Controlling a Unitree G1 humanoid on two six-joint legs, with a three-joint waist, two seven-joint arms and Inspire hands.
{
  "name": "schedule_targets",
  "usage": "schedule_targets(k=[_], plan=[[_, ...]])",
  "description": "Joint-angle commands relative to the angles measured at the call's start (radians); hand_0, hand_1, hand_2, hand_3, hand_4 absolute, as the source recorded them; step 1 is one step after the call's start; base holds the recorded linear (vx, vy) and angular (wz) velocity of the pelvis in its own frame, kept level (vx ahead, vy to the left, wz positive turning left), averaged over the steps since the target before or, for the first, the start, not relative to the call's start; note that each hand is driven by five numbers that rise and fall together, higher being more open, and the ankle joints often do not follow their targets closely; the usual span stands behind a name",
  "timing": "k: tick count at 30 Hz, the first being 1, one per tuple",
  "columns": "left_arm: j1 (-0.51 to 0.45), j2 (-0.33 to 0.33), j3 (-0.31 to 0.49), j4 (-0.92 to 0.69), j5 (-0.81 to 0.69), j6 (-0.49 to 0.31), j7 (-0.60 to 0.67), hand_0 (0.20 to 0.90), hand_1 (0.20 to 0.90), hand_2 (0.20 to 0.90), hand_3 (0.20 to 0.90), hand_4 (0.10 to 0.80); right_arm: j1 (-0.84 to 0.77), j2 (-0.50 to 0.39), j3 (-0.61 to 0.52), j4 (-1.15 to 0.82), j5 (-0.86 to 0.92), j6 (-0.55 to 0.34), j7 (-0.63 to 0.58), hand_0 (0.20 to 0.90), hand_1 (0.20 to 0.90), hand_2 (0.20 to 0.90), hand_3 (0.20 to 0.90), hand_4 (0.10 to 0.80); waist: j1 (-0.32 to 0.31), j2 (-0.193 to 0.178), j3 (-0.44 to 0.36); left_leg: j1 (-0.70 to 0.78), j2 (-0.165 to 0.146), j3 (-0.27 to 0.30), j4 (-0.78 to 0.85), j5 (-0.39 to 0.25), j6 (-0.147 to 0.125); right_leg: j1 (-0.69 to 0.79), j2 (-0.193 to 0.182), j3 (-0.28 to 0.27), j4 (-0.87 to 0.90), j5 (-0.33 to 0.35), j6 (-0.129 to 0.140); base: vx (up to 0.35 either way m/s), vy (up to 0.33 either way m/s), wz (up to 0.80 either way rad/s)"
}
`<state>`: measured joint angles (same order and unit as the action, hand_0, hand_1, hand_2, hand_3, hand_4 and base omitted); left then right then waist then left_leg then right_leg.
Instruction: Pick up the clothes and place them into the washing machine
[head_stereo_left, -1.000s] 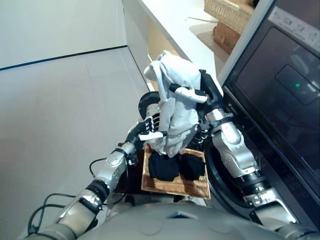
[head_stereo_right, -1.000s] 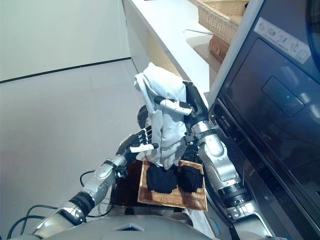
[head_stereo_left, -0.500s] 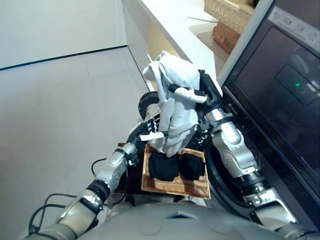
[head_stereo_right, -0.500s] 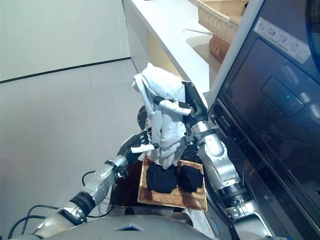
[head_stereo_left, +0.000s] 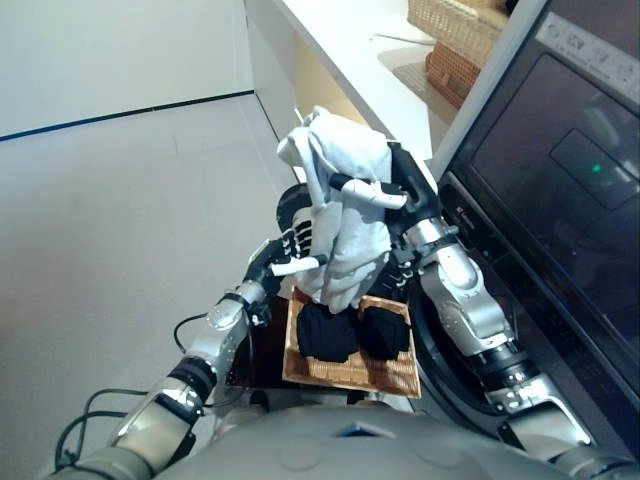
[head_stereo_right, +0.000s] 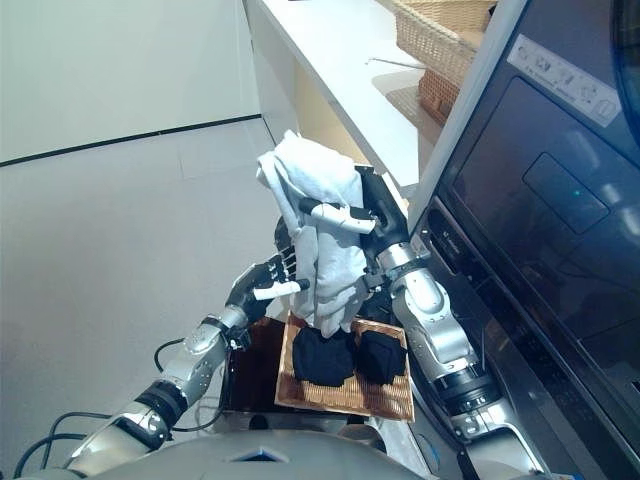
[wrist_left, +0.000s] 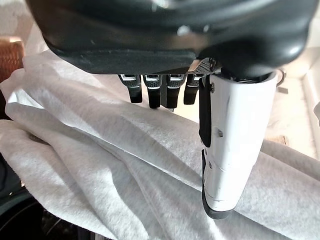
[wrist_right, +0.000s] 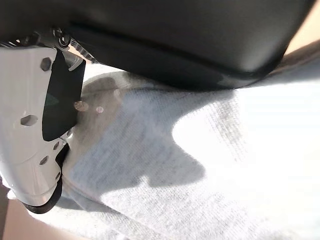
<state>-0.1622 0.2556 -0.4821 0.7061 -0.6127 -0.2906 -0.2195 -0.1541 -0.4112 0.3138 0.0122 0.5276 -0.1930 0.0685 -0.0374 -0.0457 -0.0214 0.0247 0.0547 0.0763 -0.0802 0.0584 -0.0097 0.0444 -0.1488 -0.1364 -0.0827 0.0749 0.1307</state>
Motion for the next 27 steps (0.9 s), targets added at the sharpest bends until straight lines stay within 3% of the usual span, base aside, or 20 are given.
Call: schedule_targets(k=[1,27], plan=[[-0.18,-0.005,-0.025,0.035,0.0,-0.109,-0.033,0.9,0.9,0.9,0.9,0.8,-0.184,0.054,-0.051,-0.063,0.056,-0.107,0.018,0.2,0.2,0.2,0.2,0.3,0.028,-0.051,-0.1,0.004,0.026,-0.017,-0.007,-0.042,-0.076,-0.072,-0.059,-0.005,0.029,0.012,0.038,0.0,0.0,0.0],[-0.26,-0.136,-0.174,0.008,-0.057,-0.064,-0.035,0.9,0.9,0.9,0.9,0.8,-0.165,0.028,-0.061,-0.109,0.092,-0.096,0.007,0.2,0.2,0.2,0.2,0.3,0.003,-0.049,-0.091,-0.002,0.023,-0.015,-0.007,-0.046,-0.073,-0.077,-0.06,-0.001,0.031,0.011,0.041,0.002,0.0,0.0]])
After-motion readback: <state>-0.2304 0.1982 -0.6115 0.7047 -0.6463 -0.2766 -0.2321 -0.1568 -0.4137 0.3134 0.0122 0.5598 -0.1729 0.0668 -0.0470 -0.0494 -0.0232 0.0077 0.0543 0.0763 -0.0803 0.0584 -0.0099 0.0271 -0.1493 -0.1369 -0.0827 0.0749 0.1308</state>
